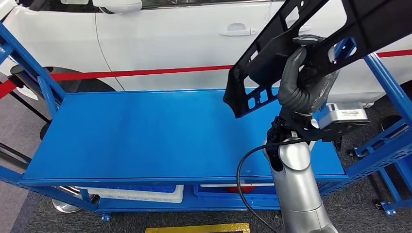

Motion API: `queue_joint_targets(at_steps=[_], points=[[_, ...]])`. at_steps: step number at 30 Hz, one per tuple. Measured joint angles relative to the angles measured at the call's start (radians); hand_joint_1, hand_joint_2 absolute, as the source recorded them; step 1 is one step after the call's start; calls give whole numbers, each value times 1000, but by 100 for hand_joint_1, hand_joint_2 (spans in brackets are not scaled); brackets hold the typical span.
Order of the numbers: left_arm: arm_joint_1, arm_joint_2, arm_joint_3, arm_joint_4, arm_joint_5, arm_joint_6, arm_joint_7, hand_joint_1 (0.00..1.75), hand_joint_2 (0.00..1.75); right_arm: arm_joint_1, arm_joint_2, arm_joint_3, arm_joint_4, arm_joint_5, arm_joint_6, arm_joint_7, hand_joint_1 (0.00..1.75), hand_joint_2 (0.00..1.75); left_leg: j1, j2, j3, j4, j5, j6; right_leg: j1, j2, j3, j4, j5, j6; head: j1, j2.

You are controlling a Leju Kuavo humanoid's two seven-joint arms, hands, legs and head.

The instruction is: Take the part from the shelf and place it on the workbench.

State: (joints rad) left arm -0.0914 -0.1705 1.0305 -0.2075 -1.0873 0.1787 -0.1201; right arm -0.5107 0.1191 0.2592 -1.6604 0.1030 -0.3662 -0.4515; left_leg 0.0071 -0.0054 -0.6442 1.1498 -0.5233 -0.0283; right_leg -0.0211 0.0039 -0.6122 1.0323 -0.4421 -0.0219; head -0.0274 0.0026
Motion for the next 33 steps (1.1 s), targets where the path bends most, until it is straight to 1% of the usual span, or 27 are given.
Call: queue_joint_targets(at_steps=[1,2,3,4,5,6,7,8,9,11,13,14,15,17,18,19,20,21,22,23,24,27,28,29,30,32,33], points=[[0,0,0,0,-1,0,4,0,175,4,-1,-3,-3,-61,56,-3,175,175,1,0,-32,72,-33,-3,1,-1,0,0,0,-2,0,0],[-2,0,0,0,-1,0,9,0,175,9,-2,-8,-4,-119,112,-3,175,175,2,0,-59,131,-54,-5,3,-1,-1,0,0,-3,0,0],[-3,0,0,0,-2,0,12,0,175,12,-2,-13,-3,-168,162,-2,175,175,2,0,-72,160,-57,-5,4,-2,-1,1,0,-3,0,0],[-4,-1,0,0,-3,0,17,0,175,15,-3,-18,-2,-209,208,0,175,175,2,0,-64,147,-39,-3,6,-1,0,1,-1,-3,0,0],[-5,-1,0,0,-4,1,21,0,175,16,-3,-23,1,-241,248,2,175,175,2,0,-38,94,-5,2,7,0,1,1,-1,-3,0,0],[-4,-1,0,0,-5,1,24,0,175,17,-3,-28,3,-266,284,3,175,175,0,0,-3,18,31,9,8,1,2,1,-1,-3,0,0],[-3,-1,0,0,-7,1,26,0,175,16,-3,-32,7,-288,317,5,175,175,-2,0,31,-52,57,16,11,2,3,2,-1,-1,0,0],[-3,-1,0,0,-8,1,27,0,175,17,-3,-37,11,-308,346,7,175,175,-5,0,55,-101,71,22,12,2,2,2,-1,2,0,0],[-3,-1,0,0,-10,1,27,0,175,20,-4,-42,17,-327,374,9,175,175,-8,0,65,-126,74,26,12,2,0,2,0,7,1,0],[-2,-2,0,0,-12,0,27,0,175,28,-4,-48,30,-363,433,15,175,175,-10,-1,67,-135,75,32,12,1,-1,-1,4,19,1,0],[-1,-3,0,0,-13,-1,27,0,175,38,-4,-53,43,-404,498,20,175,175,-6,0,72,-150,85,43,10,1,-7,14,-9,30,2,0],[-2,-4,0,0,-14,-2,27,0,175,42,-5,-56,49,-424,531,21,175,175,-3,1,75,-157,90,48,10,1,-21,45,-30,35,2,0],[-2,-5,0,0,-14,-3,28,0,175,47,-5,-60,57,-442,562,23,175,175,-2,2,75,-160,92,51,8,1,-45,98,-60,38,3,0],[-3,-6,0,0,-17,-6,30,0,175,61,-7,-67,75,-475,616,31,175,175,-2,2,74,-159,92,54,7,1,-108,227,-117,44,4,0],[-2,-6,0,0,-18,-8,31,0,175,70,-9,-69,85,-493,643,36,175,175,-2,2,73,-159,92,54,6,0,-127,265,-124,46,4,0],[-1,-6,0,0,-20,-10,33,0,175,77,-11,-70,93,-513,675,42,175,175,-2,2,73,-157,91,53,5,0,-127,264,-112,48,4,0],[-1,-6,0,0,-21,-11,35,0,175,81,-12,-71,100,-535,710,48,175,175,-2,1,73,-154,90,51,4,-1,-107,224,-83,48,4,0],[-1,-6,0,0,-23,-12,37,0,175,83,-13,-71,106,-558,753,53,175,175,-2,1,73,-150,87,48,2,-2,-72,155,-47,48,5,0],[-2,-7,0,0,-25,-13,40,0,175,83,-14,-71,112,-582,799,58,175,175,-4,0,71,-144,83,44,2,-3,-39,89,-22,46,5,0],[-2,-7,0,0,-26,-14,42,0,175,84,-15,-71,118,-603,849,61,175,175,-6,0,68,-139,79,39,3,-3,-15,40,-7,41,4,0],[-3,-7,0,0,-28,-14,44,0,175,85,-16,-70,124,-620,896,64,175,175,-7,0,65,-134,76,34,4,-2,-4,13,-2,35,4,0],[-3,-7,0,0,-31,-14,48,0,175,92,-20,-67,138,-641,1004,69,175,175,-7,0,64,-130,71,20,7,0,-4,7,-4,15,4,0],[-3,-7,-1,0,-32,-14,49,0,175,93,-20,-64,141,-641,1031,71,175,175,-6,0,60,-118,61,15,5,-1,-3,5,-4,9,3,0],[-3,-7,-1,0,-33,-14,51,0,175,94,-20,-59,144,-640,1056,72,175,175,-5,0,47,-87,40,10,3,-1,-1,3,-3,3,2,0],[-3,-7,-1,0,-33,-15,53,0,175,94,-19,-52,147,-638,1075,74,175,175,-3,1,23,-34,10,5,2,-2,0,3,-3,-1,2,0],[-6,-7,-1,0,-34,-18,56,0,175,98,-19,-39,153,-632,1104,78,175,175,-2,1,-40,103,-52,-1,4,-4,0,3,-4,-4,1,0],[-8,-7,-2,0,-34,-20,58,0,175,102,-19,-33,157,-630,1116,81,175,175,-2,1,-62,150,-64,-2,5,-5,0,3,-4,-5,1,0]])
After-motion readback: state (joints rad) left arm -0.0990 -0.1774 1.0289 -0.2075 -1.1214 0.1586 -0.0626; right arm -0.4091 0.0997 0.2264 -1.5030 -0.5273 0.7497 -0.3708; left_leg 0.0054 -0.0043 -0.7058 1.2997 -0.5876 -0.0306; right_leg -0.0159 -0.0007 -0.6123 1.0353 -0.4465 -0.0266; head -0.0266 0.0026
